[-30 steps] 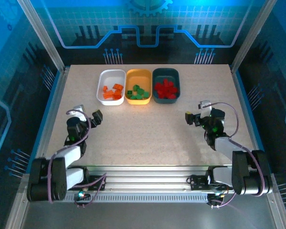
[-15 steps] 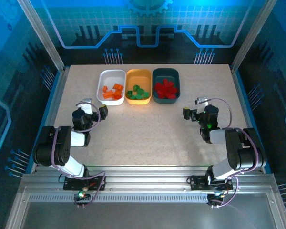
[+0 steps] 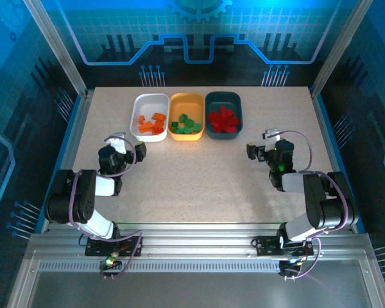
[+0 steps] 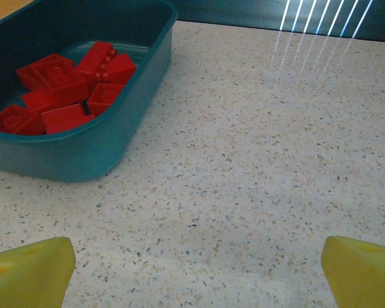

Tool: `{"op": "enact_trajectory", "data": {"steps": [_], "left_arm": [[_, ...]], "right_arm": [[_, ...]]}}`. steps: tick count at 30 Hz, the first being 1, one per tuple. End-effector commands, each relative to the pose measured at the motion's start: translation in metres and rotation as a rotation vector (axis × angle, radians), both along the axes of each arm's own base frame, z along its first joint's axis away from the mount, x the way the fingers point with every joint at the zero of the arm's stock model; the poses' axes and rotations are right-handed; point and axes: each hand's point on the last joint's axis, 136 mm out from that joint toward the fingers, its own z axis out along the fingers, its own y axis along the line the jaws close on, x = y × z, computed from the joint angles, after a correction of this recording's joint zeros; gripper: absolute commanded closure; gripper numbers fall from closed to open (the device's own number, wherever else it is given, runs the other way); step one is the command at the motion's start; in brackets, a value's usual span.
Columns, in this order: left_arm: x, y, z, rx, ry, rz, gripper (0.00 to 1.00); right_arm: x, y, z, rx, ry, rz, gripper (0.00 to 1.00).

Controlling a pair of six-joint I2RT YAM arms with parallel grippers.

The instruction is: Sort the legos into containers by color

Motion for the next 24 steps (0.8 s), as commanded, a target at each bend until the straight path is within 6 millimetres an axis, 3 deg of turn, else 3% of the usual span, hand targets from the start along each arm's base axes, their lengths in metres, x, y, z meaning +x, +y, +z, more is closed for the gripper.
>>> {"op": "enact_trajectory", "data": {"steps": [1,24], "left_arm": [[0.003,-0.0067,0.0049,0.019,-0.002,-0.039,0.01],[0.0029,-0.0085,0.004,0.02,0.002,-0.049,0.01]], "right_arm": [[0.0007,0.0019,0.0016,-0.013,-0.005,0.005,0.0],[0.0013,0.0016,0.002,-0.007,-0.004,0.008,0.0]]}}
